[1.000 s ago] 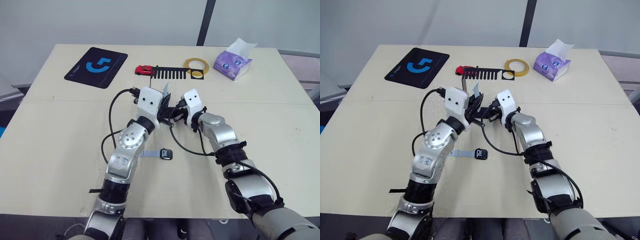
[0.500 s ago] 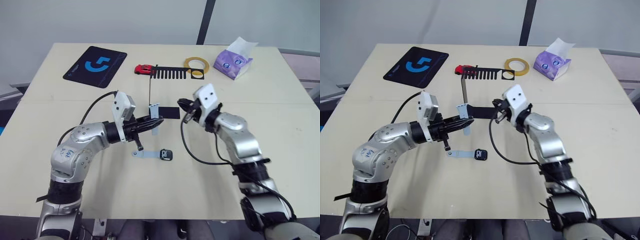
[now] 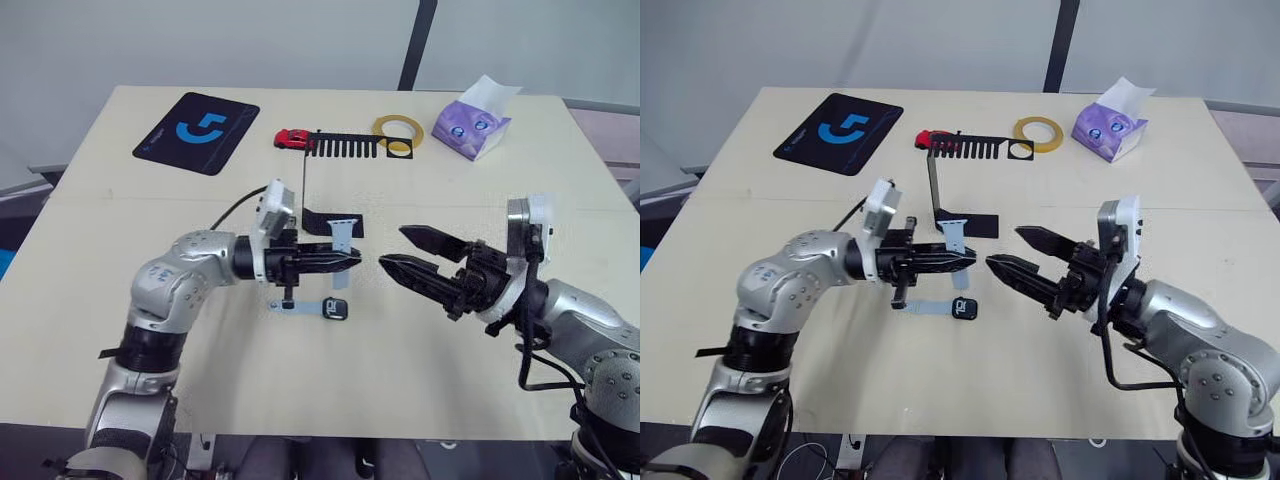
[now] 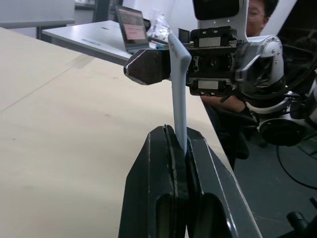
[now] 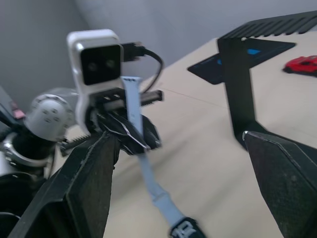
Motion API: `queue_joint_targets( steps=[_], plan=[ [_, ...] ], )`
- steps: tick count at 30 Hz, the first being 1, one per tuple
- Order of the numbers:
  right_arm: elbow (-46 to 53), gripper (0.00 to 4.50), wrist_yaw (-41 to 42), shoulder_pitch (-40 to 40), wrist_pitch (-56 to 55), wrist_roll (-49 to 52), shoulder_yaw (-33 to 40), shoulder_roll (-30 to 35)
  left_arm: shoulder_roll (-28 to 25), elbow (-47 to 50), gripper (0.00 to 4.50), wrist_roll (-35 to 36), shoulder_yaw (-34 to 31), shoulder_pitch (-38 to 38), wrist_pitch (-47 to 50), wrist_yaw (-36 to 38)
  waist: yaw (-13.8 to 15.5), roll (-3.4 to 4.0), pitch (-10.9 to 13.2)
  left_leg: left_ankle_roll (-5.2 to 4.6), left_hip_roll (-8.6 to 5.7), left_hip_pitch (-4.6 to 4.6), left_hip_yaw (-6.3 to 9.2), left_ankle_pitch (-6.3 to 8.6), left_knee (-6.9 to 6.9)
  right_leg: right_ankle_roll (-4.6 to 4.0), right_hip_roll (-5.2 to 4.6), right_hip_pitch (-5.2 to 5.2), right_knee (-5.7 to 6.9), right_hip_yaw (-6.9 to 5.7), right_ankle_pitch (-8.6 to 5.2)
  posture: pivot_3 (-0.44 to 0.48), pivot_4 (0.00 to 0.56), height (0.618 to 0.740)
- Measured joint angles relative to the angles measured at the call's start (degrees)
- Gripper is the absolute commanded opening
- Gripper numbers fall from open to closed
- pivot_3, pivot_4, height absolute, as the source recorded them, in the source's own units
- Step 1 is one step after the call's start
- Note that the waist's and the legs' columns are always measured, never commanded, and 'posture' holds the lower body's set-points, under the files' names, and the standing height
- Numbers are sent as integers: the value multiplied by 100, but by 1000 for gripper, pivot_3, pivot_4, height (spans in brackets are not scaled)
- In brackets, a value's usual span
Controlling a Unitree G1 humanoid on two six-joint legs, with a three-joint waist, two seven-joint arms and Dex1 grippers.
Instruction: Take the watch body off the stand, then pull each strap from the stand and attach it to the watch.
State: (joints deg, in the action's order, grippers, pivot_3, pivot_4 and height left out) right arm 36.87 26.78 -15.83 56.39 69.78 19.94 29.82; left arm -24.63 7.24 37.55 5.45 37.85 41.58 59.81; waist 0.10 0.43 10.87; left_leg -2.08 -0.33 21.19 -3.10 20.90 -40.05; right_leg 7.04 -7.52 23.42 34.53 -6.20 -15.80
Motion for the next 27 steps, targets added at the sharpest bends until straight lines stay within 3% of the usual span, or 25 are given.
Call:
queue_joint_targets(
  steps=[9, 15, 18, 27],
  plan=[
    [-142, 4458, -1369, -416, -225, 1089, -464, -131, 369, -443, 0, -98, 278, 395, -282, 285, 8, 0, 0, -5, -1, 4, -3, -3, 0, 1, 2, 4, -1, -1, 0, 0, 150, 738],
    [-172, 4458, -1515, -451, -359, 1090, -763, -97, 385, -575, 0, -170, 288, 409, -372, 361, 10, 0, 0, -7, -1, 5, -6, -4, -1, 1, 1, 4, -1, 1, 0, 0, 150, 738],
    [-173, 3685, -1508, -451, -416, 1068, -859, -85, 436, -574, 0, -173, 289, 409, -372, 354, 23, 0, 0, -7, -1, 6, -5, -4, -2, 1, 0, 4, -1, 1, 0, 0, 150, 738],
    [-173, 3685, -1379, -450, -550, 899, -1079, 82, 557, -528, 0, -171, 288, 413, -298, 201, 69, 0, 0, -8, -1, 6, -5, -4, -2, 1, 0, 4, -1, 1, 1, 0, 150, 738]
  ],
)
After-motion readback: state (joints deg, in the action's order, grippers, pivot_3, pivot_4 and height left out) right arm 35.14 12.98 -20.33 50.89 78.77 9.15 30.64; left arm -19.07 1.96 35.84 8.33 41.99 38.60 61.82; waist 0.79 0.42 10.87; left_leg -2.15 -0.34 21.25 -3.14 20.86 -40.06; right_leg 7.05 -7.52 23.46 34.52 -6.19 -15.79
